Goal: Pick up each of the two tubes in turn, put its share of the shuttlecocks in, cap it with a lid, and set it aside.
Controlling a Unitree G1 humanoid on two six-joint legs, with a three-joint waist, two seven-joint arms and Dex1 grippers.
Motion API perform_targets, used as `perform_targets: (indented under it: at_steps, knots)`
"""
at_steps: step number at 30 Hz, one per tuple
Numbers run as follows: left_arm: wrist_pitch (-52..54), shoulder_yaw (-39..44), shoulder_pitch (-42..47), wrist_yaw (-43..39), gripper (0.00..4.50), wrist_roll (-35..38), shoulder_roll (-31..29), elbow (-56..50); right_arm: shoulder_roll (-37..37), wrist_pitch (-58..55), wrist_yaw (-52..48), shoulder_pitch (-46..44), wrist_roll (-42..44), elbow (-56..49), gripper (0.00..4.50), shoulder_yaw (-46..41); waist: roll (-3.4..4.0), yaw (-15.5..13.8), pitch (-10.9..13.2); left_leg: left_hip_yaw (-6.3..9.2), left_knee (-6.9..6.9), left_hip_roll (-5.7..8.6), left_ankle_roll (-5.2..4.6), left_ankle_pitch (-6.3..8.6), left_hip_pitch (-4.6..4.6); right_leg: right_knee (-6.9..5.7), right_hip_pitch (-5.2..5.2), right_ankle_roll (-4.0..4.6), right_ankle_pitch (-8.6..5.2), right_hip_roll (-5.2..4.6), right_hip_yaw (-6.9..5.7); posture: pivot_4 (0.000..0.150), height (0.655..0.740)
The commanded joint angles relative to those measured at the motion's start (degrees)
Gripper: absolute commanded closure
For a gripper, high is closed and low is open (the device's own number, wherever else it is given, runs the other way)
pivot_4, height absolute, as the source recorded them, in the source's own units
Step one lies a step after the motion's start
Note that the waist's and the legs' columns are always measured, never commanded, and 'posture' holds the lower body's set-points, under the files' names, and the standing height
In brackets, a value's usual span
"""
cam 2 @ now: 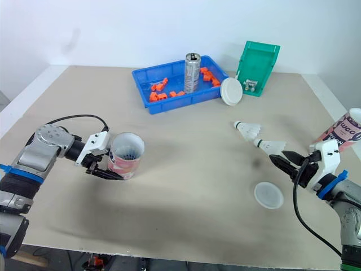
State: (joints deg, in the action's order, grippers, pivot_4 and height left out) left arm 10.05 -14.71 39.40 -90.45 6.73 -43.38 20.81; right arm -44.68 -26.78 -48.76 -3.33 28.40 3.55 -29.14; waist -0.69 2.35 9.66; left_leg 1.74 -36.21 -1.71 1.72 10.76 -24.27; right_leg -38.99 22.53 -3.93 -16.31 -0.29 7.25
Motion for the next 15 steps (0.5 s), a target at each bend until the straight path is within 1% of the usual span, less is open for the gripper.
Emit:
perform_targets:
  at_steps: [1,6,11,12,13,14,15]
  knots:
    - [0.61,-3.31,-2.27,-1.49,1.68,-1.47,0.8,-0.38,-0.8,1.98,0.06,-2.75,-1.48,2.66,2.07,1.84,0.0,0.21,0.0,0.0,0.0,0.0,0.0,0.0,0.03,0.0,-0.03,0.0,0.0,0.0,0.0,0.15,0.74]
    - [0.72,-3.22,-1.89,-1.52,1.68,-1.48,1.05,-0.29,-0.34,3.8,-0.14,-6.45,-3.28,7.47,2.07,5.06,0.01,0.26,0.0,0.0,-0.06,0.03,0.0,0.0,0.09,0.0,-0.12,-0.01,0.01,-0.01,0.01,0.15,0.74]
    - [0.98,-2.99,-1.81,-1.54,1.68,-1.33,0.97,-0.59,-0.09,6.62,-0.37,-11.8,-5.72,14.56,2.07,8.64,0.01,0.28,0.01,0.0,-0.07,0.06,-0.03,0.02,0.07,0.02,-0.13,-0.04,-0.01,-0.05,0.01,0.15,0.74]
    - [1.03,-2.94,-1.84,-1.53,1.68,-1.3,0.93,-0.67,-0.14,6.92,-0.53,-12.04,-5.74,15.08,2.6,8.78,0.02,0.22,0.01,0.01,-0.08,0.06,-0.03,0.02,0.07,0.02,-0.14,-0.04,-0.01,-0.05,0.01,0.15,0.74]
    - [1.16,-2.87,-1.88,-1.5,1.68,-1.24,0.87,-0.84,-0.24,7.1,-0.69,-12.16,-5.67,15.38,2.93,8.77,0.02,0.2,0.01,0.04,-0.08,0.07,-0.03,0.02,0.06,0.02,-0.14,-0.03,-0.01,-0.05,0.0,0.15,0.74]
    - [1.3,-2.75,-1.99,-1.45,1.68,-1.15,0.76,-1.07,-0.46,7.19,-0.86,-11.84,-5.43,15.1,3.45,8.44,0.02,0.2,0.01,0.05,-0.08,0.07,-0.05,0.03,0.06,0.02,-0.15,-0.01,-0.02,-0.05,-0.02,0.15,0.74]
    - [1.44,-2.64,-2.11,-1.44,1.68,-1.04,0.64,-1.32,-0.72,7.1,-0.97,-11.42,-5.14,14.61,3.79,7.99,0.02,0.21,0.01,0.06,-0.07,0.08,-0.08,0.05,0.05,0.02,-0.16,0.0,-0.03,-0.05,-0.01,0.15,0.74]
